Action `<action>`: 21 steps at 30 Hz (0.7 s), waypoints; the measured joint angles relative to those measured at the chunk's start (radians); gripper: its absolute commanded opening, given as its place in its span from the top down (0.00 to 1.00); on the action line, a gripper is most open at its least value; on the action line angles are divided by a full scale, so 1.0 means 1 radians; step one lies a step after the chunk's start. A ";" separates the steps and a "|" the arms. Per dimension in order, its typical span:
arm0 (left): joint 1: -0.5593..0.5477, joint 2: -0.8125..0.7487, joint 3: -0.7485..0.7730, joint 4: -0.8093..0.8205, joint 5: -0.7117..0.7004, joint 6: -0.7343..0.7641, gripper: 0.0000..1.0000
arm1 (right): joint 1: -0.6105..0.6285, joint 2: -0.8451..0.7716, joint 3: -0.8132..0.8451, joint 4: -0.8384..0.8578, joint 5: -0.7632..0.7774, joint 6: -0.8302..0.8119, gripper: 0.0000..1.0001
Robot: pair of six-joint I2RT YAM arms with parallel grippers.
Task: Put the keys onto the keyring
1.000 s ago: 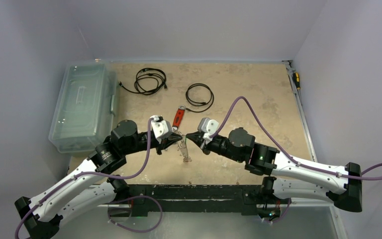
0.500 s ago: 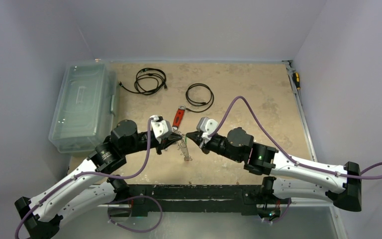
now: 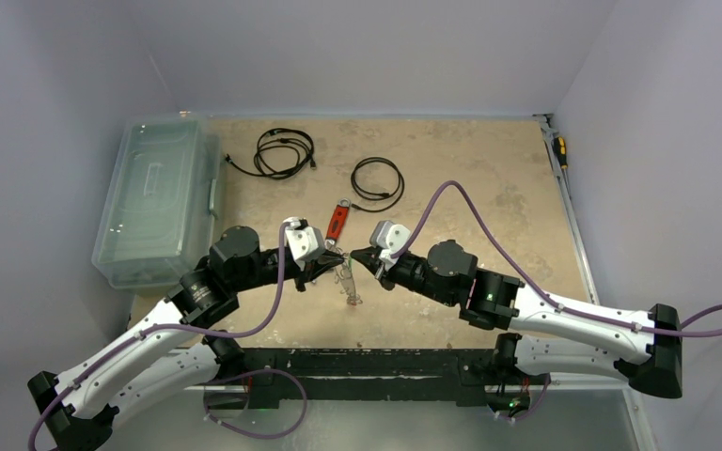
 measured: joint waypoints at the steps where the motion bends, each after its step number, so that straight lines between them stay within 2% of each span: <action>1: 0.000 0.000 0.000 0.000 0.000 0.000 1.00 | 0.000 0.000 0.000 0.000 0.000 0.000 1.00; 21: 0.000 0.001 0.000 0.000 0.000 0.000 1.00 | 0.000 0.004 0.011 0.022 0.001 0.000 1.00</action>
